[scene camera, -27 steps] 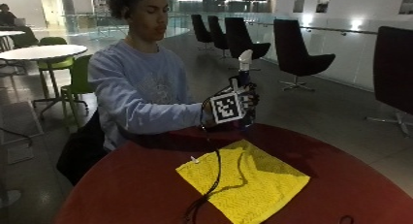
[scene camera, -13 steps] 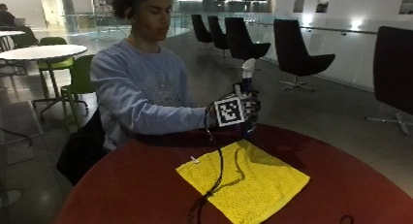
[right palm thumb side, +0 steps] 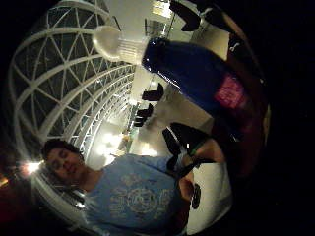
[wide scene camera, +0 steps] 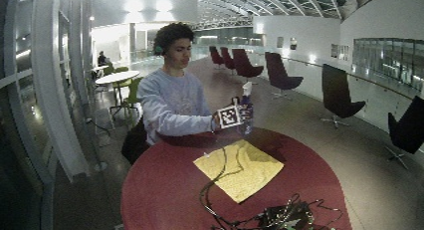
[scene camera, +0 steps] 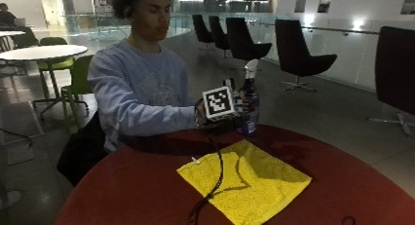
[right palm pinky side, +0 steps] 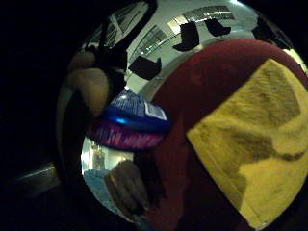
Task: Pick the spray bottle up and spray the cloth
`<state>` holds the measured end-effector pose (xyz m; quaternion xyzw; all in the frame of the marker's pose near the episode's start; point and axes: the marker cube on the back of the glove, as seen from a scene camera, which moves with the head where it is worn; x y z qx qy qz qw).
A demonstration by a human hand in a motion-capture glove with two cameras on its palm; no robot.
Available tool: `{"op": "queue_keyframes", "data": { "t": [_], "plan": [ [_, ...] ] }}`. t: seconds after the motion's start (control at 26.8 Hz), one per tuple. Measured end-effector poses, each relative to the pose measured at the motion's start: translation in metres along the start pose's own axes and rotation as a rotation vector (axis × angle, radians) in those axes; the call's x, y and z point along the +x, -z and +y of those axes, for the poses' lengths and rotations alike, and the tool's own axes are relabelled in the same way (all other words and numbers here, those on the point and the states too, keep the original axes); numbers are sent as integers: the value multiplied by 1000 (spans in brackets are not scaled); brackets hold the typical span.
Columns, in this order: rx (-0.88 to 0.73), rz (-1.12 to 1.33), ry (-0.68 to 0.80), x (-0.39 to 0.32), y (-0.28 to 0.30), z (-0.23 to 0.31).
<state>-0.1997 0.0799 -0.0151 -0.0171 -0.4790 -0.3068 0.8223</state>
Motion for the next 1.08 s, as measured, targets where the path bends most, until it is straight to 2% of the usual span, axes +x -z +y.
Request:
{"op": "queue_keyframes", "data": {
  "t": [0.19, 0.34, 0.52, 0.78, 1.08],
  "plan": [
    [80, 215, -62, 22, 82, 47],
    [149, 307, -186, 43, 144, 94],
    [169, 456, -335, 70, 194, 152],
    [199, 546, -417, 90, 227, 203],
    [185, 588, -431, 95, 230, 214]
  ]
}}
